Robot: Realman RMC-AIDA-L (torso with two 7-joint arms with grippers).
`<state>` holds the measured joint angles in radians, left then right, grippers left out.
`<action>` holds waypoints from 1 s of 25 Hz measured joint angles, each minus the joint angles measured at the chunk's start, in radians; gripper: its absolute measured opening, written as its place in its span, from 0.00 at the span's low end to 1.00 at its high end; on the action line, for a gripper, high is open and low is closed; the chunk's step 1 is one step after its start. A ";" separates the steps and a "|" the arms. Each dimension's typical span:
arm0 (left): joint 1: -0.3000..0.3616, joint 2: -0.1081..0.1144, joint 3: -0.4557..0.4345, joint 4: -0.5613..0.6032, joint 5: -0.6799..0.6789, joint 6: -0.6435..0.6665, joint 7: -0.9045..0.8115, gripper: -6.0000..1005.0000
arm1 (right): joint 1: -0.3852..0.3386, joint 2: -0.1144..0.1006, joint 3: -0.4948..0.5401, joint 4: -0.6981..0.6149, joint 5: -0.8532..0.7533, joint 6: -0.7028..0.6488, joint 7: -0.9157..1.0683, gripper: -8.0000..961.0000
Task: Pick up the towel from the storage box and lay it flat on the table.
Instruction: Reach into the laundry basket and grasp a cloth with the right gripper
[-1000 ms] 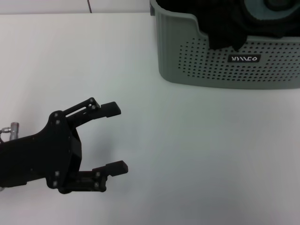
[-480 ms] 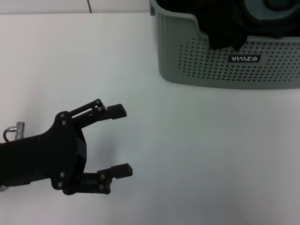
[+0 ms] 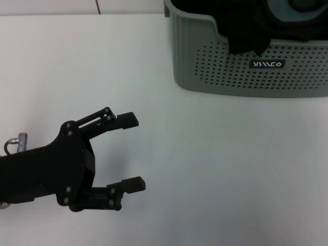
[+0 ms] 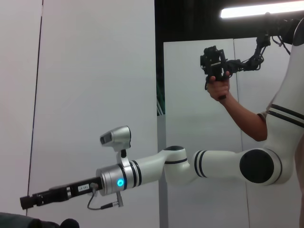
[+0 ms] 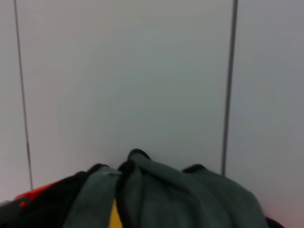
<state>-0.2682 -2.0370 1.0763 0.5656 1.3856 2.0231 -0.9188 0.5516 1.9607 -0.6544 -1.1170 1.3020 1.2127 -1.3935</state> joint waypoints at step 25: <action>-0.004 -0.001 -0.001 -0.001 -0.003 -0.001 0.000 0.89 | 0.008 -0.039 -0.004 0.132 -0.001 -0.058 -0.010 0.14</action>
<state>-0.2722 -2.0380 1.0753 0.5644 1.3830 2.0220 -0.9188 0.5596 1.9218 -0.6587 -0.9850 1.3007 1.1550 -1.4034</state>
